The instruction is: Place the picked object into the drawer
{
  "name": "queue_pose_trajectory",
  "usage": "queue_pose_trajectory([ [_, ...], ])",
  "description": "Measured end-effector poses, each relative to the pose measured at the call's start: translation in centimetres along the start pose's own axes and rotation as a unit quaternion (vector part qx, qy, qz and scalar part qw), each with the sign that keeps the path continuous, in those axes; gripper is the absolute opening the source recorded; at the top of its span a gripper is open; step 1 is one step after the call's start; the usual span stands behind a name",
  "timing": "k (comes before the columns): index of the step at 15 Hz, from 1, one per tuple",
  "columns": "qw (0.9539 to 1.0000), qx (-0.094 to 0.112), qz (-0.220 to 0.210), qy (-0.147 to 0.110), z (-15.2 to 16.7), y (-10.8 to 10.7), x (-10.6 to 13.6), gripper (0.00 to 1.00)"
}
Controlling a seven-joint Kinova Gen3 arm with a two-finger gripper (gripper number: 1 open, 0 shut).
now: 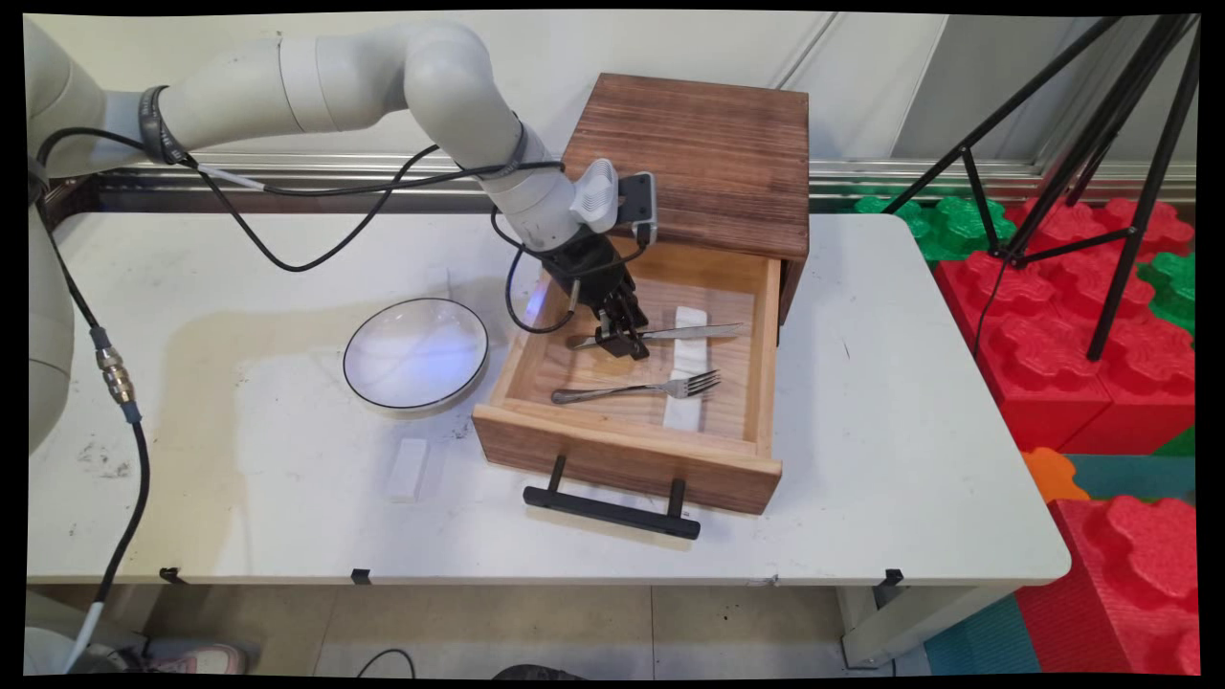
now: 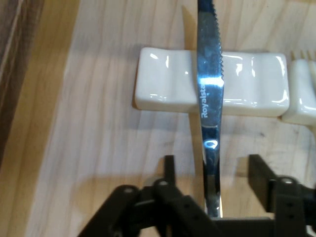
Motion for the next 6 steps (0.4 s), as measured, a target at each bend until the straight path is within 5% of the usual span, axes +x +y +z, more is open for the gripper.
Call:
queue_pose_trajectory([
  [6,1.0,0.002,-0.003,0.005,-0.22,0.04,0.05,1.0],
])
